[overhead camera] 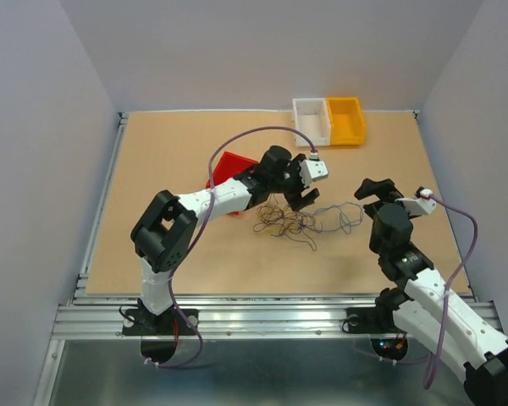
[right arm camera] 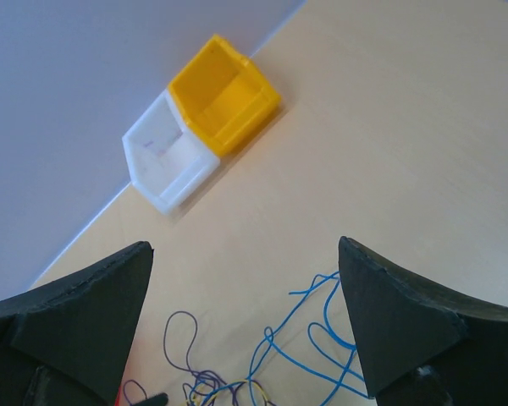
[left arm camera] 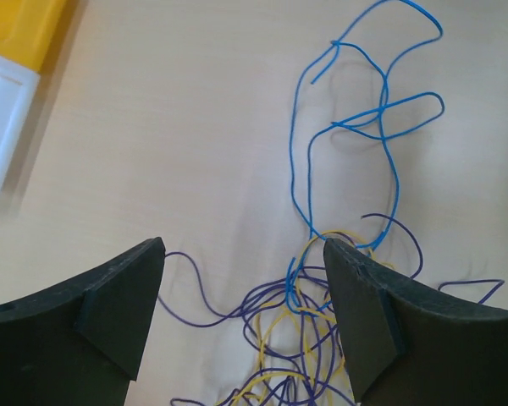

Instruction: Untangle the cables

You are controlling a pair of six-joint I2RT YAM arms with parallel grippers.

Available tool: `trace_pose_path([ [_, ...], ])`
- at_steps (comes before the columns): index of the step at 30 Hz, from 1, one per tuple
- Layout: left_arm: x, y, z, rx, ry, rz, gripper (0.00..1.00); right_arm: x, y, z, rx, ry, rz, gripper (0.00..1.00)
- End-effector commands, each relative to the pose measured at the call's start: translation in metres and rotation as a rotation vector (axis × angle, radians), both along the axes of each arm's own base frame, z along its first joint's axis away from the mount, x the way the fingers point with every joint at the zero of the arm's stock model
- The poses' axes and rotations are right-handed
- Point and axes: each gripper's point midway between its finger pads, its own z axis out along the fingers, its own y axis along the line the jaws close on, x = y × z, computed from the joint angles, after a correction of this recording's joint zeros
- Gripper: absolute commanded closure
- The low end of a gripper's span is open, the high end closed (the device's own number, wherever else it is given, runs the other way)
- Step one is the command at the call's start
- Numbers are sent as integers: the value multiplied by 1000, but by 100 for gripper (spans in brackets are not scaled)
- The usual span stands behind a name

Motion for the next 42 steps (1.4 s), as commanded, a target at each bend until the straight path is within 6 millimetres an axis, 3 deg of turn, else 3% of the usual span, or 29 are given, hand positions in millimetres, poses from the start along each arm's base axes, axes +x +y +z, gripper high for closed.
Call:
trace_pose_path([
  [1, -11, -29, 16, 11, -102, -113, 13, -13, -26, -3, -10, 0, -134, 5],
  [2, -13, -39, 28, -3, -130, -134, 13, -16, -29, 3, -6, -17, -141, 5],
  [3, -14, -44, 27, 4, -133, -153, 13, -19, -32, 5, -4, -26, -155, 5],
  [4, -20, -49, 13, 35, -107, -176, 13, -22, -35, 7, -1, -34, -159, 5],
  [6, -31, -63, 11, 50, -133, -226, 13, -28, -38, 15, 13, -70, -165, 5],
  [10, -45, -83, -27, 144, -168, -242, 12, -36, -42, 22, 27, -108, -166, 5],
  [12, -35, -90, -35, 190, -213, -185, 13, -37, -42, 22, 29, -113, -163, 5],
  [13, -38, -93, -58, 239, -199, -182, 13, -37, -43, 22, 31, -113, -165, 5],
  [15, -27, -94, -68, 276, -204, -126, 17, -36, -42, 22, 30, -112, -163, 5],
  [18, -21, -100, -73, 280, -192, -100, 40, -35, -41, 21, 29, -106, -159, 6],
  [19, -20, -99, -71, 278, -187, -84, 64, -35, -40, 21, 30, -106, -156, 6],
  [20, -17, -99, -66, 269, -194, -61, 79, -35, -40, 21, 32, -106, -156, 6],
  [21, -14, -96, -56, 256, -205, -38, 100, -35, -40, 20, 33, -105, -158, 6],
  [27, -14, -70, 24, 108, -230, 24, 100, -30, -35, 13, 31, -82, -136, 7],
  [28, -16, -59, 51, 72, -239, 24, 100, -28, -31, 12, 32, -78, -119, 7],
  [30, -20, -48, 80, 32, -250, 34, 100, -23, -25, 10, 18, -61, -86, 7],
  [31, -24, -38, 107, -1, -261, 40, 100, -19, -19, 8, 14, -56, -57, 7],
  [34, -31, -25, 162, -60, -297, 57, 100, -13, -3, 12, -11, -75, 38, 7],
  [35, -32, -18, 167, -41, -283, 70, 100, -12, 2, 14, -18, -87, 68, 7],
  [36, -31, -16, 195, -79, -302, 91, 100, -12, 9, 16, -27, -106, 112, 7],
  [38, -26, -6, 211, -75, -284, 154, 100, -12, 13, 16, -34, -121, 140, 7],
  [39, -24, -3, 236, -113, -302, 176, 100, -12, 15, 17, -37, -129, 156, 7],
  [41, -17, 6, 255, -124, -311, 236, 100, -11, 20, 19, -42, -143, 182, 7],
  [42, -11, 15, 287, -189, -324, 281, 100, -11, 23, 20, -54, -148, 202, 7],
])
